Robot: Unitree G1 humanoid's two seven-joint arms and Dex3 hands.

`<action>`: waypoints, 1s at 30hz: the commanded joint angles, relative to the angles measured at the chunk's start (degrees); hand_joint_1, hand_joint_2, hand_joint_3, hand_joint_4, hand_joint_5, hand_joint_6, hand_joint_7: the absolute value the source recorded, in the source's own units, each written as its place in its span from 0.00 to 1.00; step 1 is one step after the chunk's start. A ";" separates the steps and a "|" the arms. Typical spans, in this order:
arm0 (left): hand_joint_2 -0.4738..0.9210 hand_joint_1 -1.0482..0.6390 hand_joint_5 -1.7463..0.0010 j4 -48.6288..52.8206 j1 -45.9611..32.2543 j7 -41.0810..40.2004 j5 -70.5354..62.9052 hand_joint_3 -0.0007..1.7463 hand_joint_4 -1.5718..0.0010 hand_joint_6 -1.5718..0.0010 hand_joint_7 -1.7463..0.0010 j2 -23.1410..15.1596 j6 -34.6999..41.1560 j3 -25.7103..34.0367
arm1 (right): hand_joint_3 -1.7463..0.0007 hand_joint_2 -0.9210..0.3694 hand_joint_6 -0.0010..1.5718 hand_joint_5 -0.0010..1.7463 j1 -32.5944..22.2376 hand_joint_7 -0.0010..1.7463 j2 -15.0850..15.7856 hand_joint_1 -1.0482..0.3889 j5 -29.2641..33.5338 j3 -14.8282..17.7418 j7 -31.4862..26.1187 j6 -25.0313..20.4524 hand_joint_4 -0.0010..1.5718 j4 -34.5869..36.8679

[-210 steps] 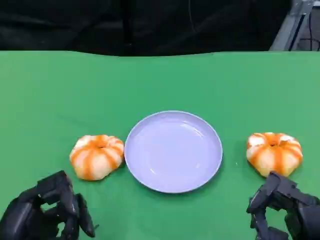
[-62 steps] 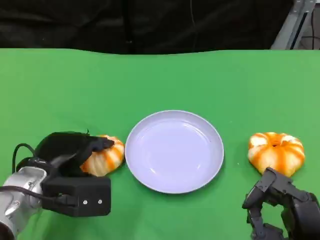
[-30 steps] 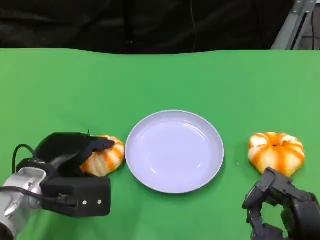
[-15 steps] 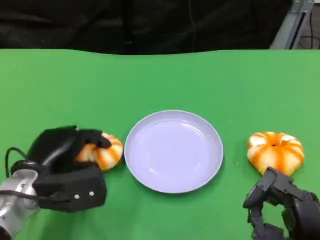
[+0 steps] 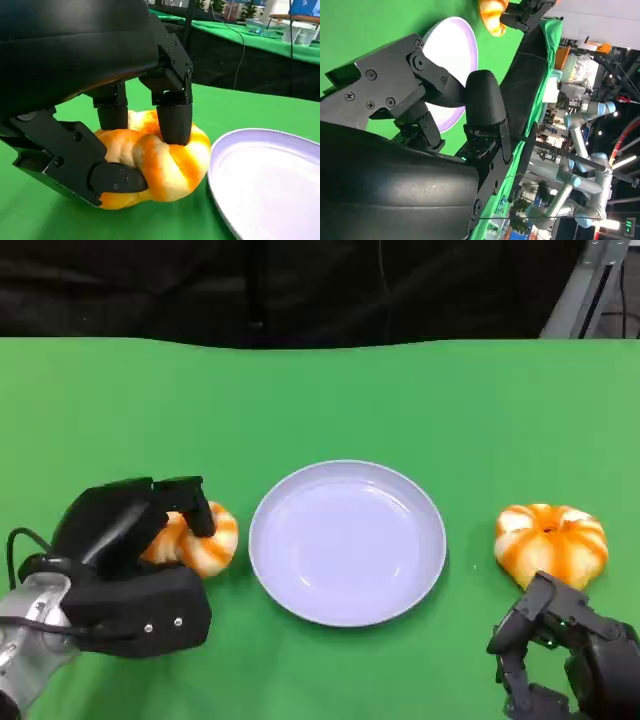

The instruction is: Grasp the bread from the table and place it into the plate.

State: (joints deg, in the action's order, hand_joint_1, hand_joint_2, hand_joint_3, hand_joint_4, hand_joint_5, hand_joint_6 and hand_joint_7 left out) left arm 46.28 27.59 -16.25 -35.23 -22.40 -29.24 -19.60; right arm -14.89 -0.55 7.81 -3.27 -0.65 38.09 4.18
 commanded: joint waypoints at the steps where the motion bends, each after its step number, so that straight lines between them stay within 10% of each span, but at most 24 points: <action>1: 0.78 0.67 0.00 -5.67 -0.72 2.94 2.87 0.49 0.50 0.52 0.11 0.08 1.01 1.75 | 0.38 0.25 0.45 1.00 -0.01 0.94 0.63 0.67 -0.84 0.25 -0.01 0.48 0.53 -0.09; 30: 0.77 0.62 0.00 -7.93 4.69 6.73 1.43 0.54 0.53 0.49 0.16 9.38 2.02 -2.53 | 0.37 0.28 0.45 1.00 -0.12 0.93 0.55 0.67 -0.80 0.21 -0.07 0.13 0.52 0.04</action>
State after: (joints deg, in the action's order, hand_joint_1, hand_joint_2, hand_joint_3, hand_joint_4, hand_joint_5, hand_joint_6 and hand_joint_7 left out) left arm 37.83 31.61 -10.04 -33.87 -12.09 -27.32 -22.43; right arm -14.73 -0.39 7.34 -3.37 -0.33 38.08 4.20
